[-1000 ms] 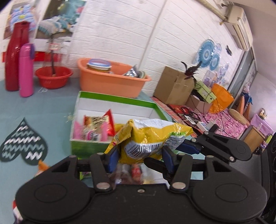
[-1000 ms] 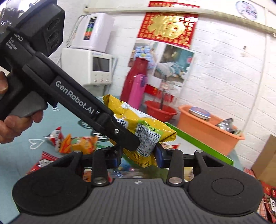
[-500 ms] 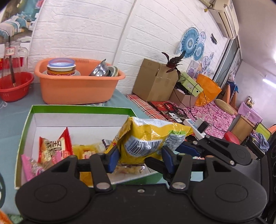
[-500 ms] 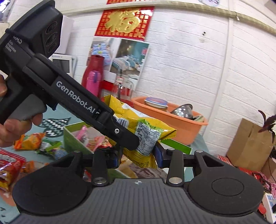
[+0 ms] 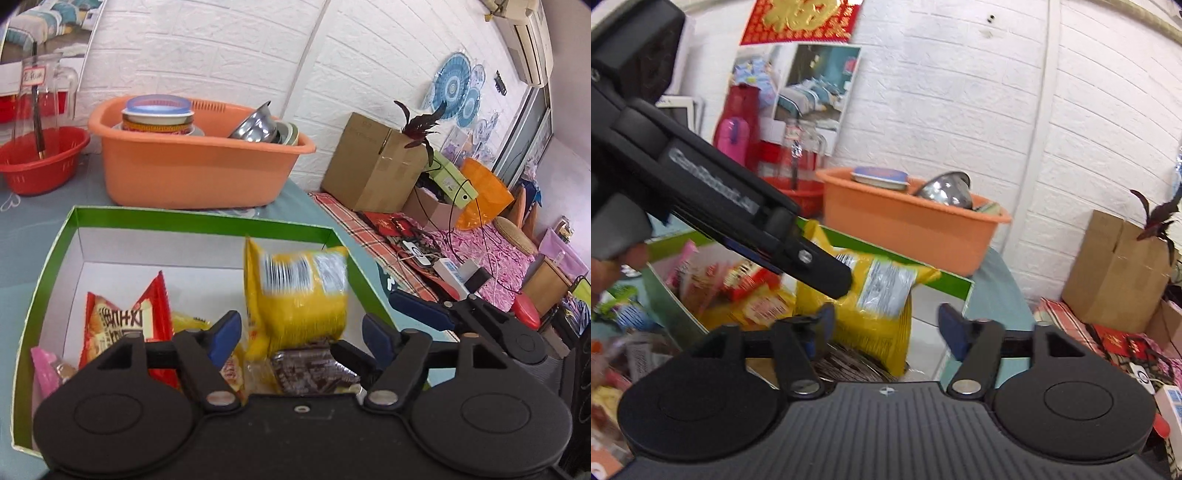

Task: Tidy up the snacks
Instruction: 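Lower the yellow chip bag into the green box and open the left gripper, then move the left gripper down to the red chip bag on the table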

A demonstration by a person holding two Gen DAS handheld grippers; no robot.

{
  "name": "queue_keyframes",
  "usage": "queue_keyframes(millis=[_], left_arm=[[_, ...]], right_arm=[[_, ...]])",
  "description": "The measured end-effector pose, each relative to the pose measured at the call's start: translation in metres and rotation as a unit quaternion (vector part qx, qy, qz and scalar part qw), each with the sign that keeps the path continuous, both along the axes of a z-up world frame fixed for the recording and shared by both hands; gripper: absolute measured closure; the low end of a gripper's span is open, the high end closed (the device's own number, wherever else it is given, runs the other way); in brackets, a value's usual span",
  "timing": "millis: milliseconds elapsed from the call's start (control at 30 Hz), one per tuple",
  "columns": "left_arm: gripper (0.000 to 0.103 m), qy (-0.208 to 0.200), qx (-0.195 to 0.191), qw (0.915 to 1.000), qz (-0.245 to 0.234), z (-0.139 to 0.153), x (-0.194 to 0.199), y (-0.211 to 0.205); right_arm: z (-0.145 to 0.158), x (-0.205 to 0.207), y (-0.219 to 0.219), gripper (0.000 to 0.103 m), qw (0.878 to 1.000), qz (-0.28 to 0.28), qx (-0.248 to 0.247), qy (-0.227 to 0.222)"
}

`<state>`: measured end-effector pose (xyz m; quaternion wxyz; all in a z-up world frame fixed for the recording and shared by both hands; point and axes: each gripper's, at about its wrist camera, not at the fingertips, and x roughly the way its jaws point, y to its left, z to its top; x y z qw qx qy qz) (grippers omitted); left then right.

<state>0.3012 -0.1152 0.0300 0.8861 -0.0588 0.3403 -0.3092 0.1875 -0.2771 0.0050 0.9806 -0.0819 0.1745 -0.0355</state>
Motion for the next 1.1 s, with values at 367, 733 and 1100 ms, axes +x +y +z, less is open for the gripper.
queue_keyframes(millis=[367, 733, 1100], left_arm=[[0.0, -0.034, 0.006, 0.9993, 0.017, 0.026, -0.044, 0.02], [0.0, -0.039, -0.015, 0.998, 0.047, 0.047, -0.142, 0.079], [0.0, 0.015, -0.001, 0.9913, 0.131, 0.008, -0.206, 0.157]], right_arm=[[0.021, -0.038, 0.02, 0.0, 1.0, 0.013, 0.001, -0.024], [0.035, -0.114, 0.056, 0.0, 0.996, 0.056, 0.056, -0.038], [0.002, -0.14, 0.117, 0.0, 0.975, 0.158, 0.151, 0.048]])
